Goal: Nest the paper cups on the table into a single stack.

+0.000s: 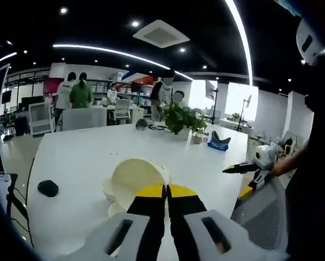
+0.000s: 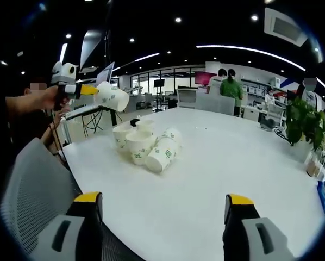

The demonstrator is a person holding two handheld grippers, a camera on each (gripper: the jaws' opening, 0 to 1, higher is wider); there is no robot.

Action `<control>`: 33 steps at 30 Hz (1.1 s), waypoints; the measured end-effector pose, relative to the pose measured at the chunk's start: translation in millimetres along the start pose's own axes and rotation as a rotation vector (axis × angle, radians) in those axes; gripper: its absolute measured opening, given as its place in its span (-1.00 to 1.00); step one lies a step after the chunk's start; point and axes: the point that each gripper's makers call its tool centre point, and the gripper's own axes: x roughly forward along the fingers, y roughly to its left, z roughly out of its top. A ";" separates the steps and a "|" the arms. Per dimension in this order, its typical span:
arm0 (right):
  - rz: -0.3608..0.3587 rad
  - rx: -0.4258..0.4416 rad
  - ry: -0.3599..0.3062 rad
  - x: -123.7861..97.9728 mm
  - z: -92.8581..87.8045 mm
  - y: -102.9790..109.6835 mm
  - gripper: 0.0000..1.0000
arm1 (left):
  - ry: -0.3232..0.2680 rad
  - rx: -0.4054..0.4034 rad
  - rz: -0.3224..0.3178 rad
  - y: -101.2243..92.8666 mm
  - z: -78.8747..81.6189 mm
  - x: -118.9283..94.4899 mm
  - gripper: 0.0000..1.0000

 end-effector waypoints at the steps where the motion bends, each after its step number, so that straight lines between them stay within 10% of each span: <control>1: 0.000 0.000 0.000 0.0 0.1 0.0 0.88 | 0.008 0.010 -0.004 -0.4 0.1 0.6 -1.00; 33: -0.009 -0.006 0.003 -0.3 -1.0 -2.3 0.87 | 0.260 0.252 -0.118 -13.0 -28.2 50.7 -1.00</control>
